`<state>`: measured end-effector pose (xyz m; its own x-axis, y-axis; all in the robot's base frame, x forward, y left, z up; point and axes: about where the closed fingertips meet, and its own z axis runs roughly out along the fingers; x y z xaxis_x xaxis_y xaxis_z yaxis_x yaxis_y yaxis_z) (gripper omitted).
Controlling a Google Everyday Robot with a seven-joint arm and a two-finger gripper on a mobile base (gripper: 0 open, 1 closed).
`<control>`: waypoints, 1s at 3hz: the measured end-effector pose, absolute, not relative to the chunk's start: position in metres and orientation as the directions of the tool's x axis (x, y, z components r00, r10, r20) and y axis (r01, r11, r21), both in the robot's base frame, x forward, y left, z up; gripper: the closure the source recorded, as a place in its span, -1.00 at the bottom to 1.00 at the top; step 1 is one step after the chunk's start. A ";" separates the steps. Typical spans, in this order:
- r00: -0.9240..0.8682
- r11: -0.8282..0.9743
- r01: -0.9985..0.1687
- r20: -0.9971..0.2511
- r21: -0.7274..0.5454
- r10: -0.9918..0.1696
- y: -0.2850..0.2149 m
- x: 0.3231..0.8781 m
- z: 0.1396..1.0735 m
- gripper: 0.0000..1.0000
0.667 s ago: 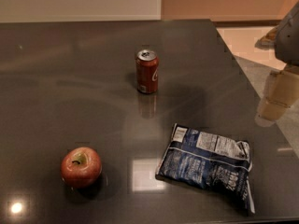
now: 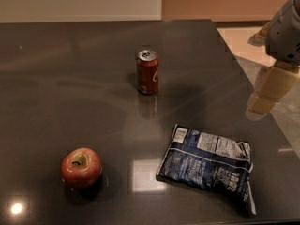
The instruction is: Move coke can near blue chip bag
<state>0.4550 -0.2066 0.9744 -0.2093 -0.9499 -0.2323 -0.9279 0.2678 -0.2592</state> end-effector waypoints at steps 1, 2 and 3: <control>-0.199 0.279 -0.924 -0.294 -0.262 -0.935 -0.190 0.485 0.969 -1.00; -0.188 0.292 -0.923 -0.371 -0.249 -0.909 -0.170 0.518 0.959 -1.00; -0.165 0.294 -0.929 -0.460 -0.226 -0.873 -0.139 0.549 0.948 -1.00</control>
Offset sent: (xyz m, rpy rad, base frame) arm 0.1072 0.0615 -0.0264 0.2534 -0.0448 0.0185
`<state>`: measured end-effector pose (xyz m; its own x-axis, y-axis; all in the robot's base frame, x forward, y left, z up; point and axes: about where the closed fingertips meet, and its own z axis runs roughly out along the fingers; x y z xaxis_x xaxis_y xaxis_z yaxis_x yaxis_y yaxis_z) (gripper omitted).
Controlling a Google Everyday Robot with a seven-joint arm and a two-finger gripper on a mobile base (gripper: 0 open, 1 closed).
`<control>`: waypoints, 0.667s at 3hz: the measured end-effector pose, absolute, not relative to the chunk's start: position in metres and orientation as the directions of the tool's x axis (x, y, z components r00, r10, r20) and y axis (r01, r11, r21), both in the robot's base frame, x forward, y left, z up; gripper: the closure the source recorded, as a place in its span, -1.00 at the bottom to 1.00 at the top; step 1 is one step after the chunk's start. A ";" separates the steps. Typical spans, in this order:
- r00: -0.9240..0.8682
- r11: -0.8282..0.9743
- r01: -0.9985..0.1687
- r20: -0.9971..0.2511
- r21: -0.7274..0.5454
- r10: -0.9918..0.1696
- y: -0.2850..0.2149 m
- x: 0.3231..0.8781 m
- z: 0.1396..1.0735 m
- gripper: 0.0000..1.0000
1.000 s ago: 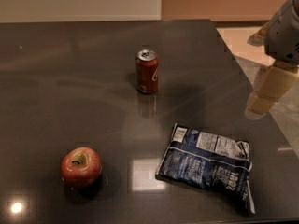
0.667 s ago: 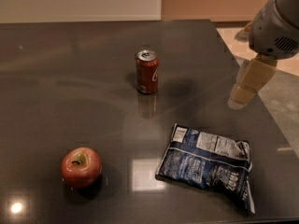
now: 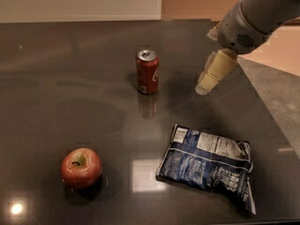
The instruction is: Move coke can near blue chip bag
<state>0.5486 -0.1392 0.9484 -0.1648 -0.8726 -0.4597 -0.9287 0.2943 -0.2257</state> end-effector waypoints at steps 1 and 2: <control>-0.147 0.290 -0.933 -0.508 -0.215 -0.849 -0.105 0.576 0.938 -1.00; -0.148 0.293 -0.937 -0.546 -0.189 -0.825 -0.070 0.601 0.926 -1.00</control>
Offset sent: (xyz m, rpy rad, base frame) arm 0.0816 0.1055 -0.0339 0.1584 0.0191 0.0225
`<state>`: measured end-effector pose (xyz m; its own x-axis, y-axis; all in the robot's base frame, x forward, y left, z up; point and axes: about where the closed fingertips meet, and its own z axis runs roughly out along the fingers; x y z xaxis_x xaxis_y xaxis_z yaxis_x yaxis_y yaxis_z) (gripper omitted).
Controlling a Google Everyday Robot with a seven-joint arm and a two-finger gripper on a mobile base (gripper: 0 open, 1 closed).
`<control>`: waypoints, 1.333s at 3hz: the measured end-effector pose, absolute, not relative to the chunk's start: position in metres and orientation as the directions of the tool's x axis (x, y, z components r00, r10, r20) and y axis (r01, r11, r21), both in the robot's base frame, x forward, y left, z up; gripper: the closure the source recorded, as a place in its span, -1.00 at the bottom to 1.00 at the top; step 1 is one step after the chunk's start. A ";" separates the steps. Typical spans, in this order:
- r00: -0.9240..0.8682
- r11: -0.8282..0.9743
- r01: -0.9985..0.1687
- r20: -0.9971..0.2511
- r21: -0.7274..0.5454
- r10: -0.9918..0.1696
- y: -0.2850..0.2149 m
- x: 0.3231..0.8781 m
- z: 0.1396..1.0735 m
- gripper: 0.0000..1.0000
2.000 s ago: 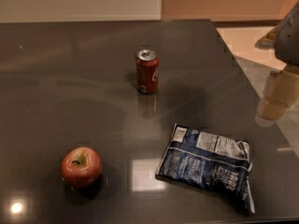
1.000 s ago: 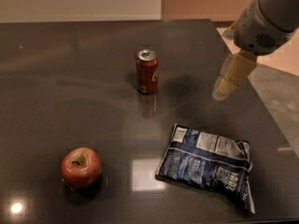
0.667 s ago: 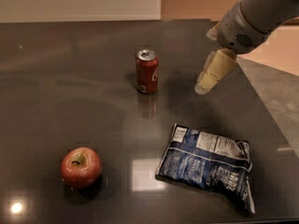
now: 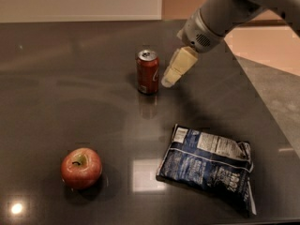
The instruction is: Move coke can near blue chip bag
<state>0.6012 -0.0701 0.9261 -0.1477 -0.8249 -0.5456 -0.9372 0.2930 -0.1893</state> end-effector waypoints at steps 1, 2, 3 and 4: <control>-0.155 0.291 -0.944 -0.567 -0.157 -0.809 -0.046 0.616 0.915 -1.00; -0.160 0.280 -0.952 -0.583 -0.122 -0.797 -0.027 0.623 0.906 -1.00; -0.163 0.268 -0.959 -0.592 -0.094 -0.790 -0.017 0.625 0.899 -0.65; -0.163 0.256 -0.964 -0.605 -0.071 -0.780 -0.012 0.624 0.898 -0.19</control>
Offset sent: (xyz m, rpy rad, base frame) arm 0.0304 0.0607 -0.0282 0.0884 0.0850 0.0342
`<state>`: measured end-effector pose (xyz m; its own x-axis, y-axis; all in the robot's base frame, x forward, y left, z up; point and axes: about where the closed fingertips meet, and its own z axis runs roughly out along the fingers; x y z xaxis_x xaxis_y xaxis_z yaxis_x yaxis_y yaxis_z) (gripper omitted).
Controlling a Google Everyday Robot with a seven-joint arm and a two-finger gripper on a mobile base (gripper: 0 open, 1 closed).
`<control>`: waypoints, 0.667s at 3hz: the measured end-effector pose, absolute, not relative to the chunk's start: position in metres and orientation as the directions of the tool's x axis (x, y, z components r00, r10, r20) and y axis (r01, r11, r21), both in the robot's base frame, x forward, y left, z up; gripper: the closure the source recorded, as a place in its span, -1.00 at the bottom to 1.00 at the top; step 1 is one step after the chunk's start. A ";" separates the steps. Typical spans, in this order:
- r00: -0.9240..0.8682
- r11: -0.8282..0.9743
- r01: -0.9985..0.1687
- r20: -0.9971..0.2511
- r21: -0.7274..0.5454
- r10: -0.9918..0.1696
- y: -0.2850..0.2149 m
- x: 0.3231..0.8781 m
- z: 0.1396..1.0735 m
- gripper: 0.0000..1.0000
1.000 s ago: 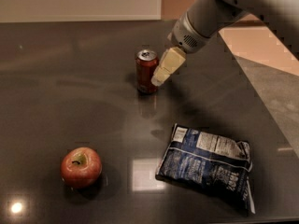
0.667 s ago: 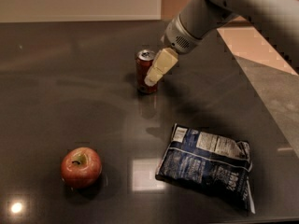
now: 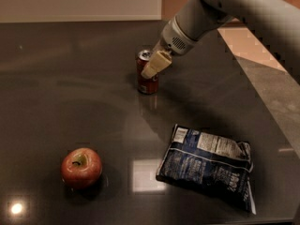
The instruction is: Move coke can near blue chip bag
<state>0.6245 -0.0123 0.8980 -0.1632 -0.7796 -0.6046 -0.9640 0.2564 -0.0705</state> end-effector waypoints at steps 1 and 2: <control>-0.157 0.246 -0.967 -0.621 -0.059 -0.768 -0.012 0.619 0.904 0.27; -0.157 0.258 -0.964 -0.633 -0.069 -0.758 -0.022 0.599 0.916 0.73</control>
Offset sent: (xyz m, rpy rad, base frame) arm -0.0587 -0.0317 0.0373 0.0433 -0.0310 -0.0265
